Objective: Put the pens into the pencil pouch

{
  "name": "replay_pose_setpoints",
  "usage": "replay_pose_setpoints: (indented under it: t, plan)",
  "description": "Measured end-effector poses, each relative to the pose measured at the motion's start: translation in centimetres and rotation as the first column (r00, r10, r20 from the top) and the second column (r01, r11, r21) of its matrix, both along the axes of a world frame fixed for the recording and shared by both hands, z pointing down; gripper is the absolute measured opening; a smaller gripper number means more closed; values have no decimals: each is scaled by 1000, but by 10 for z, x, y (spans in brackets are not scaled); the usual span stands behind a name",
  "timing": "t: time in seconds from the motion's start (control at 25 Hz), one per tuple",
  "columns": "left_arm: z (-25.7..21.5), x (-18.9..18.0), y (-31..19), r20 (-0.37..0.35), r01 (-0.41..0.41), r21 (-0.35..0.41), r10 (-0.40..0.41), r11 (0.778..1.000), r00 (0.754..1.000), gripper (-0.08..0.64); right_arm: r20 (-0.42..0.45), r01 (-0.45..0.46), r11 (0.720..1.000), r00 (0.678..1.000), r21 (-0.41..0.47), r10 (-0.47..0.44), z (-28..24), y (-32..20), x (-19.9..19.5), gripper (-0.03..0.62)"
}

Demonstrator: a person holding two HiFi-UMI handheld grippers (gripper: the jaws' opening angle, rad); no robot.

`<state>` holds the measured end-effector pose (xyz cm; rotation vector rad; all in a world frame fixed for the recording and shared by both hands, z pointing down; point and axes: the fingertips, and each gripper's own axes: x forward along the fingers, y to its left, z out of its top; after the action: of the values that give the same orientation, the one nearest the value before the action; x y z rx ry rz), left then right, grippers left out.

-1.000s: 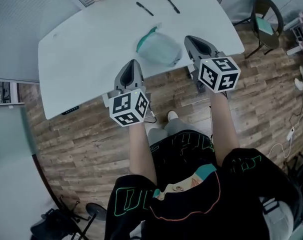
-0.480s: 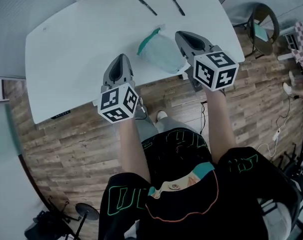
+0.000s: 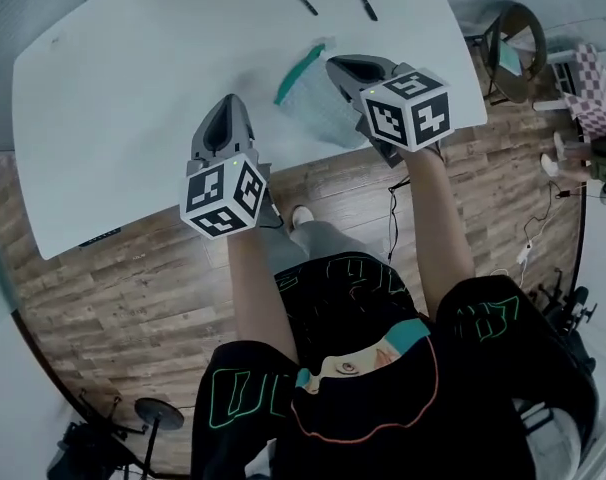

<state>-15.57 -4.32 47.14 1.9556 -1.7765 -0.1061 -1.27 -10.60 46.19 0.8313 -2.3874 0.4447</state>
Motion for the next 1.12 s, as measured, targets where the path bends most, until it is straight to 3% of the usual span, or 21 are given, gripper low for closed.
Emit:
replay_pose_setpoints:
  t: [0.28,0.48,0.6,0.84,1.12]
  plan:
    - [18,-15,-7,-35,12,-24,-13,1000,999,-5,-150,119,981,978,-151,-142,54,0,-20,21]
    - [19,-27,-6,-46,30,-27,-31,999,998,-5,-233,156,956,948,-249,-215,82,6,-26,194]
    - [22,-26,-7,-52,21,-30,-23,999,998,-4,-295,133,962,934,-240,-203,96,3,-26,235]
    - [30,-24,-13,-64,10,-38,-13,999,998,-5,-374,113,966,907,-233,-196,120,1,-23,249]
    - [23,-20,-15,-60,8,-48,-11,999,998,-4,-333,105,963,924,-248,-187,115,9,-20,237]
